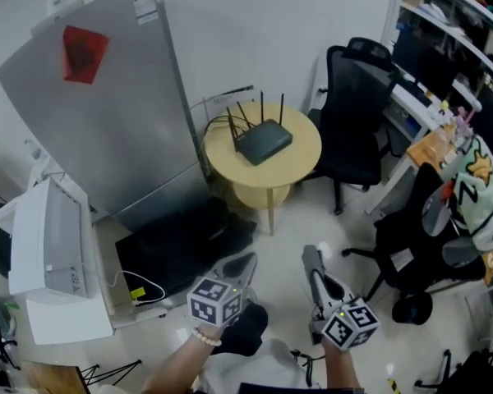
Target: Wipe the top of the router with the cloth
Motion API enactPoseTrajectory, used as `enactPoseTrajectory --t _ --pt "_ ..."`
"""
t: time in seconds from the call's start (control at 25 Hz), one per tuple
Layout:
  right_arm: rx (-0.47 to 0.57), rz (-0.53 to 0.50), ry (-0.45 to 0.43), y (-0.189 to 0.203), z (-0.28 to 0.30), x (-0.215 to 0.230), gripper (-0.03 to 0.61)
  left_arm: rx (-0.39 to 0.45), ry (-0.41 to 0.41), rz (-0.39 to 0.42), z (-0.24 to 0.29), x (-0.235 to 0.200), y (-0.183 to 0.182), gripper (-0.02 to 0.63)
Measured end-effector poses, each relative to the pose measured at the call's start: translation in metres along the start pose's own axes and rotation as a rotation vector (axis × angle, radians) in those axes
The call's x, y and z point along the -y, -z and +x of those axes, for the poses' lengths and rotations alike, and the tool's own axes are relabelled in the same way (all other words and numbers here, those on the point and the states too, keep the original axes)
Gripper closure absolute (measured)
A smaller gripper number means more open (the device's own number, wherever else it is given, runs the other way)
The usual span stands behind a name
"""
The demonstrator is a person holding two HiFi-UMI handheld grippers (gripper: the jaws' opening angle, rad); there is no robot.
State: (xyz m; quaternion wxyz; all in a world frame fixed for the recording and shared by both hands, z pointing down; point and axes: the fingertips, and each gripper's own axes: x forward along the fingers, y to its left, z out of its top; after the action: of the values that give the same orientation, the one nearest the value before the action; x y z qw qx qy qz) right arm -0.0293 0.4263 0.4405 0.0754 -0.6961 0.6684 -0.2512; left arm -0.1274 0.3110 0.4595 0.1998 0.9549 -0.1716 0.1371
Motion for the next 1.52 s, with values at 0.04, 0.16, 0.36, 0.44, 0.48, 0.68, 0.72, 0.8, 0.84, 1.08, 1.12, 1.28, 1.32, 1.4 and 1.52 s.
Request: enactPoseTrajectory --t 0.04,0.16,0.36,0.44,0.48,0.68,0.72,0.8,0.84,1.08,1.12,1.28,1.32,1.4,1.52 --pt "-0.006 0.007 -0.004 -0.008 0.018 0.005 0.546 -0.003 0.001 -0.004 0.012 -0.011 -0.010 0.617" --pt "-0.014 0.031 -0.023 -0.031 0.074 0.017 0.546 -0.013 0.008 -0.012 0.043 -0.044 -0.037 0.617" --pt "-0.038 0.033 -0.061 -0.055 0.155 0.026 0.546 -0.023 0.011 -0.019 0.082 -0.090 -0.068 0.617" --pt "-0.056 0.023 -0.074 -0.061 0.177 0.028 0.546 -0.027 0.004 -0.020 0.093 -0.103 -0.075 0.616" --pt "-0.067 0.013 -0.078 -0.063 0.186 0.028 0.546 -0.029 0.000 -0.021 0.097 -0.109 -0.077 0.617" --pt "-0.113 -0.014 -0.101 -0.070 0.233 0.037 0.546 -0.024 -0.028 -0.043 0.115 -0.138 -0.089 0.616" --pt "-0.121 -0.021 -0.105 -0.072 0.243 0.039 0.546 -0.023 -0.034 -0.049 0.118 -0.144 -0.091 0.615" --pt "-0.138 -0.042 -0.110 -0.076 0.261 0.045 0.546 -0.024 -0.046 -0.059 0.128 -0.156 -0.093 0.617" --pt "-0.144 -0.049 -0.113 -0.078 0.271 0.048 0.546 -0.027 -0.052 -0.063 0.133 -0.163 -0.094 0.617" --pt "-0.199 -0.069 -0.135 -0.092 0.339 0.078 0.546 -0.053 -0.087 -0.097 0.175 -0.205 -0.101 0.617" --pt "-0.216 -0.076 -0.141 -0.094 0.353 0.084 0.546 -0.055 -0.093 -0.103 0.184 -0.212 -0.103 0.617" --pt "-0.261 -0.090 -0.176 -0.107 0.409 0.107 0.546 -0.060 -0.113 -0.141 0.221 -0.237 -0.113 0.617" --pt "-0.272 -0.092 -0.187 -0.110 0.422 0.112 0.546 -0.059 -0.122 -0.150 0.230 -0.243 -0.116 0.617" --pt "-0.297 -0.098 -0.210 -0.114 0.449 0.122 0.546 -0.053 -0.143 -0.170 0.246 -0.256 -0.121 0.617" --pt "-0.334 -0.116 -0.238 -0.119 0.486 0.135 0.546 -0.049 -0.178 -0.193 0.269 -0.274 -0.129 0.617"
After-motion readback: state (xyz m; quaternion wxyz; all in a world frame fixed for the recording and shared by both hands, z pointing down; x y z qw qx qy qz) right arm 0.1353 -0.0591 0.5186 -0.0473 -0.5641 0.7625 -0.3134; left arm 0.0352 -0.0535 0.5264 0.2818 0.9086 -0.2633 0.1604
